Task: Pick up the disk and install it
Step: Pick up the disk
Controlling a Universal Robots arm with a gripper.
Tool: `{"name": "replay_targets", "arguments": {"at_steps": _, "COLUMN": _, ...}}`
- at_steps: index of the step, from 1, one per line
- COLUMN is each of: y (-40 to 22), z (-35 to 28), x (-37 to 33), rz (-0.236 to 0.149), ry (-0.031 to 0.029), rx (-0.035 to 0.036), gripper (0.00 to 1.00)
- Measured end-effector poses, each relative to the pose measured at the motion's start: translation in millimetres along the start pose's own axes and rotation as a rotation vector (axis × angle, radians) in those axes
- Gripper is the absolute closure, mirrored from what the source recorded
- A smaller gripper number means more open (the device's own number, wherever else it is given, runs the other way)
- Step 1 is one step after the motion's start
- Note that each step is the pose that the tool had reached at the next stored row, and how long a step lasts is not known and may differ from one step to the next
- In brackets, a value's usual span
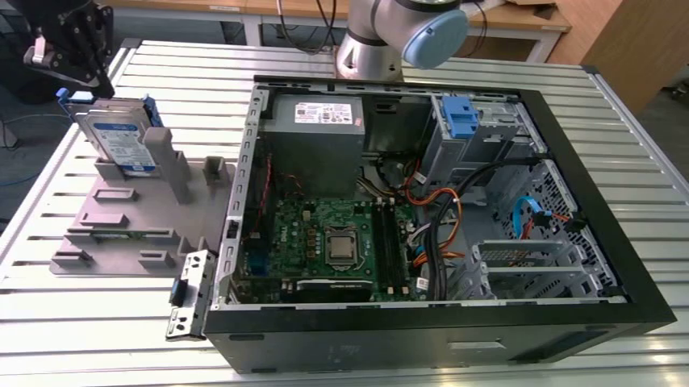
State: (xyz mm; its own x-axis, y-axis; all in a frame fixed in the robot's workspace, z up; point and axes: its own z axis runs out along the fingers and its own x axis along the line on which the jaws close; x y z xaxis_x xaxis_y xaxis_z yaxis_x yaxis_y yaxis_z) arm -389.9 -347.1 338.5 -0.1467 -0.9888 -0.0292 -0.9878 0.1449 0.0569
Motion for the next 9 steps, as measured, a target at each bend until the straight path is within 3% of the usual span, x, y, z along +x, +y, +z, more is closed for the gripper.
{"name": "replay_targets", "arguments": {"at_steps": 9, "y": 4.7, "z": 0.7, "x": -0.2, "rz": -0.001, "ry": -0.0002, "rx": 0.001, "gripper": 0.89}}
